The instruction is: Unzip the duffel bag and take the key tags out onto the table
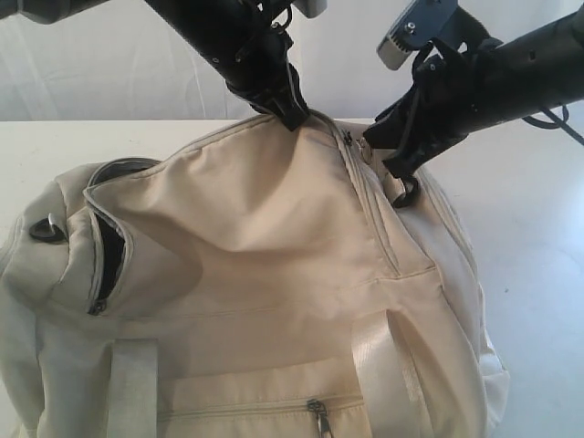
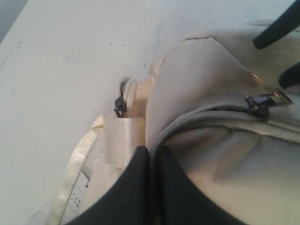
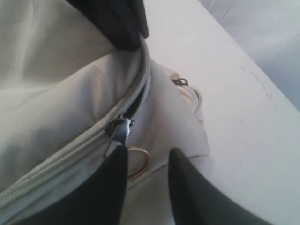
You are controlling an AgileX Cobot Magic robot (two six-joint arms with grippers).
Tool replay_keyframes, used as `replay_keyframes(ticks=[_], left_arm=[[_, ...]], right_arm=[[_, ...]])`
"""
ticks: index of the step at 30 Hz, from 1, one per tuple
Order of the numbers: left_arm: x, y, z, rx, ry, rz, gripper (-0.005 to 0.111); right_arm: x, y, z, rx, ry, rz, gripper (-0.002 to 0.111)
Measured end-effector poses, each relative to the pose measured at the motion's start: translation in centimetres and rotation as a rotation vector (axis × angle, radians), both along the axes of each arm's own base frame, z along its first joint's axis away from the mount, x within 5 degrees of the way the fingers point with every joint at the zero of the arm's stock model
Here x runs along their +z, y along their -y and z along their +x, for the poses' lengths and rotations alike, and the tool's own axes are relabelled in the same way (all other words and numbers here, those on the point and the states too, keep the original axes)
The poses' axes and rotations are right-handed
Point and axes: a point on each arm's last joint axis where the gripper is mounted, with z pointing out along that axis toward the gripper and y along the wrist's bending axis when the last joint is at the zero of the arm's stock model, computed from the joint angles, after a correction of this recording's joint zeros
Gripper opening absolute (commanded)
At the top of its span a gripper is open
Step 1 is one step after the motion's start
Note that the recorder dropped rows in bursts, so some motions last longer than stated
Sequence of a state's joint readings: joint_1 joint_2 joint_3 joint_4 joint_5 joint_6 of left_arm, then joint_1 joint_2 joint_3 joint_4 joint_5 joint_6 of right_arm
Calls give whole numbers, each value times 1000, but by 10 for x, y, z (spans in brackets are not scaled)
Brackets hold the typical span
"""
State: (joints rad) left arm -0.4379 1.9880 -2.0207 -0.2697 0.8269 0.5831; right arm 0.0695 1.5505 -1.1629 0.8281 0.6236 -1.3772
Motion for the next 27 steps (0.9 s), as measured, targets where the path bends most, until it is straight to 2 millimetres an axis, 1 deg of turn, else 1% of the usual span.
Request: replay_keyframes(ticks=[2, 8, 14, 20, 22, 23, 25, 27], left_arm=[[0, 0, 0, -1, -2, 1, 0], [0, 0, 0, -1, -2, 1, 0], [0, 0, -1, -4, -6, 4, 0], [0, 0, -1, -17, 3, 11, 0], [-1, 0, -1, -19, 0, 14, 0], [-1, 0, -1, -21, 0, 15, 0], [-1, 0, -1, -21, -1, 18, 0], [-1, 0, -1, -24, -2, 19, 0]], right_arm=[[0, 0, 0, 11, 3, -9, 50], [-4, -1, 0, 28, -13, -11, 51], [-18, -2, 7, 62, -28, -46, 51], [-28, -2, 14, 60, -29, -63, 50], [-31, -6, 15, 78, -27, -74, 46], [-33, -8, 15, 87, -28, -78, 42], [-34, -10, 15, 98, -21, -87, 31], [-33, -12, 15, 99, -14, -91, 14]])
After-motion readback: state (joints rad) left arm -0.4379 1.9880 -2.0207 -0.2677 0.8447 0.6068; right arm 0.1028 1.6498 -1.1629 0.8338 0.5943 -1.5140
